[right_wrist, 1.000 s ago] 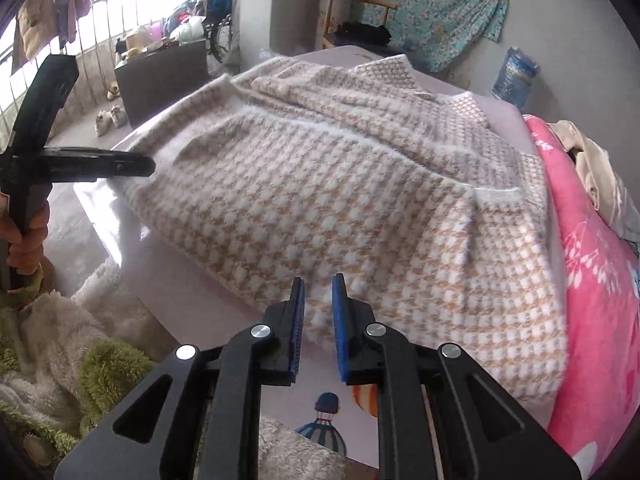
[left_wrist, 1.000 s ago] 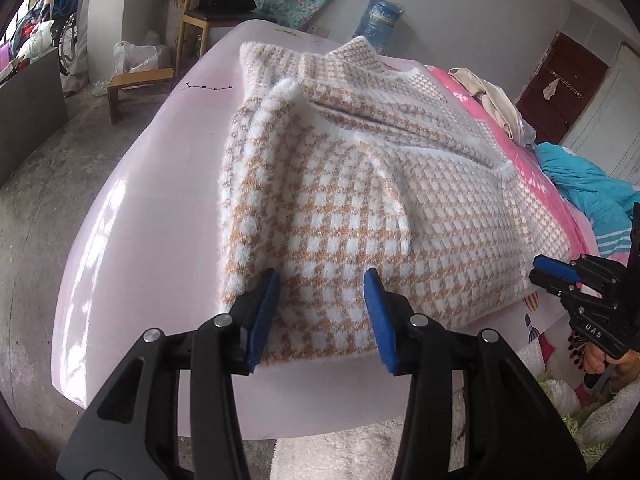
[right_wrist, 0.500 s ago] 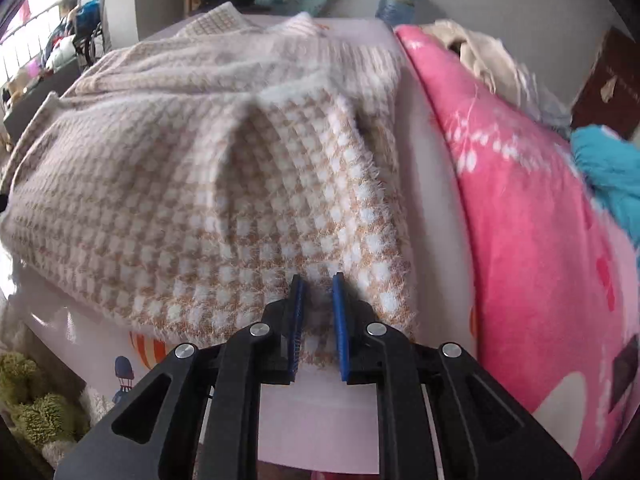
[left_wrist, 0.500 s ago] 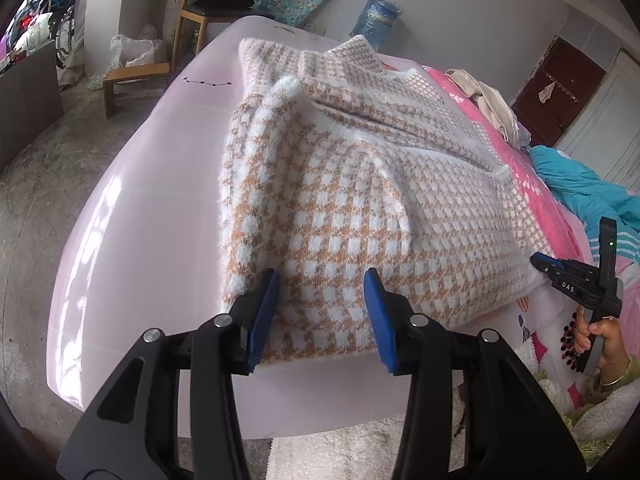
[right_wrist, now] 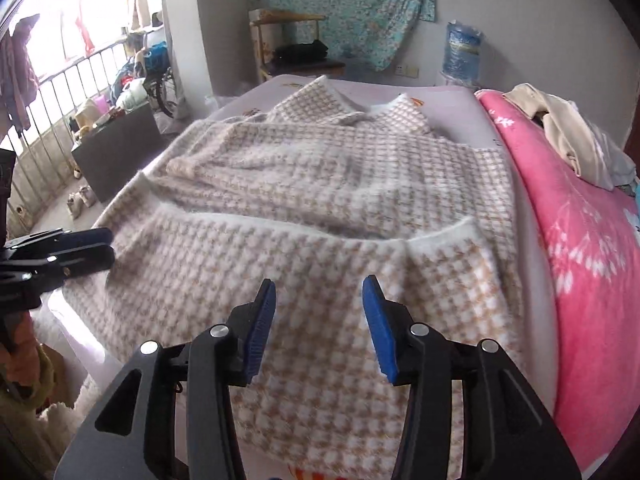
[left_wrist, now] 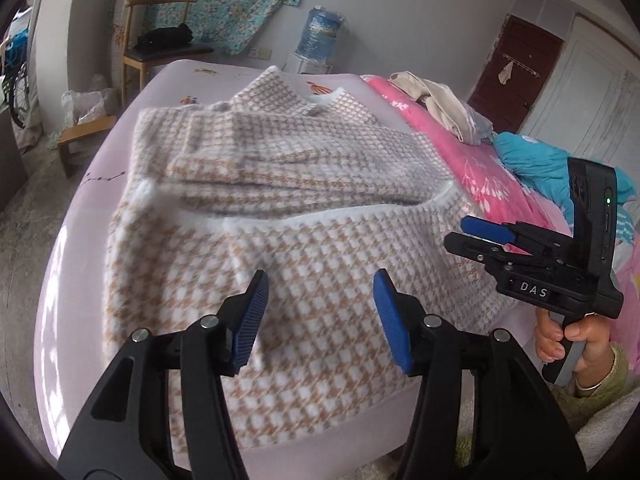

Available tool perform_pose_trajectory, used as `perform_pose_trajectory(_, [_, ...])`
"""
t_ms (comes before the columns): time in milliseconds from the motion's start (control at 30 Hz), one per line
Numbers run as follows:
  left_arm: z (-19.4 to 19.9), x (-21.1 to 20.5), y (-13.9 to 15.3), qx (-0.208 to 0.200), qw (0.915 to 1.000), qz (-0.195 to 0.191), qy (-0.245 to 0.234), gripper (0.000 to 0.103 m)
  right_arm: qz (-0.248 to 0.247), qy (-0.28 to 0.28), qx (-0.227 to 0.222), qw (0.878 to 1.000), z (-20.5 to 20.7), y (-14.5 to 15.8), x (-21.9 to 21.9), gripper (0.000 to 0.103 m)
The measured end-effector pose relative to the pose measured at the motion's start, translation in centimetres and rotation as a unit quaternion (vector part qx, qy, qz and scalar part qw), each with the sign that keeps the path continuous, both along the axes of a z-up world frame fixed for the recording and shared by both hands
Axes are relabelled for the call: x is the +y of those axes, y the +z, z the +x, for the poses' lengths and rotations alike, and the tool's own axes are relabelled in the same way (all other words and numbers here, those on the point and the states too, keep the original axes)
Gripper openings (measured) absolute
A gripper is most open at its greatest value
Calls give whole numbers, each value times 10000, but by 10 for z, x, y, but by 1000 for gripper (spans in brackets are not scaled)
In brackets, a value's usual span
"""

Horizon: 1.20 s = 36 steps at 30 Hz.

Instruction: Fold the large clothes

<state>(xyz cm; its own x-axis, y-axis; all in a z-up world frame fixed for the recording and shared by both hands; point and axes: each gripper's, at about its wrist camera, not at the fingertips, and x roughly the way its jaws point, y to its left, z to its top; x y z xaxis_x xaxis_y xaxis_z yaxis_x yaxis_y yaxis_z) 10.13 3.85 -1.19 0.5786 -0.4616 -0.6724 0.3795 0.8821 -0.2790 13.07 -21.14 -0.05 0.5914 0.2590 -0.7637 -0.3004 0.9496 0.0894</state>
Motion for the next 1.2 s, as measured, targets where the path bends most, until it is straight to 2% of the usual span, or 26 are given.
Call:
perform_pose_trajectory(67, [10, -22, -11, 70, 9994, 322, -64, 58, 49, 59, 191, 9998, 11, -16, 6, 56])
perform_pose_trajectory(133, [22, -35, -30, 363, 9967, 730, 38, 58, 54, 15, 472, 9989, 21, -37, 5, 61])
perform_pose_trajectory(233, [28, -32, -32, 505, 9972, 554, 47, 60, 349, -18, 655, 9972, 25, -34, -3, 61])
perform_pose_trajectory(400, [38, -25, -19, 335, 9984, 422, 170, 65, 428, -167, 249, 9986, 28, -12, -4, 62])
perform_pose_trajectory(467, [48, -27, -22, 403, 9973, 521, 318, 67, 297, -198, 203, 9992, 36, -17, 1, 63])
perform_pose_trajectory(567, [59, -28, -30, 531, 9958, 590, 453, 71, 147, -242, 403, 9988, 49, -41, 5, 66])
perform_pose_trajectory(667, [58, -35, -31, 448, 9957, 706, 394, 80, 146, -266, 372, 9988, 49, -38, 5, 66])
perform_pose_trajectory(733, [55, -40, -32, 391, 9949, 851, 381, 82, 183, -342, 419, 9984, 48, -33, 2, 66])
perform_pose_trajectory(867, [57, -41, -32, 424, 9946, 865, 388, 83, 99, -544, 91, 9984, 44, -18, -5, 67])
perform_pose_trajectory(933, [58, -41, -32, 446, 9946, 843, 398, 83, -22, -695, 219, 9973, 48, -28, -9, 67])
perform_pose_trajectory(967, [58, -41, -32, 446, 9946, 852, 401, 83, -30, -747, 445, 9962, 53, -39, -11, 69])
perform_pose_trajectory(1000, [58, -41, -31, 443, 9945, 865, 396, 84, 152, -784, 535, 9954, 55, -46, -16, 70])
perform_pose_trajectory(1033, [58, -40, -30, 440, 9945, 869, 396, 84, 278, -819, 507, 9950, 54, -46, -19, 70])
perform_pose_trajectory(1100, [57, -38, -26, 400, 9948, 841, 415, 84, 207, -795, 527, 9952, 55, -45, -17, 70])
perform_pose_trajectory(1200, [50, -32, -10, 14, 9950, 878, 471, 84, 209, -809, 529, 9951, 55, -45, -17, 71])
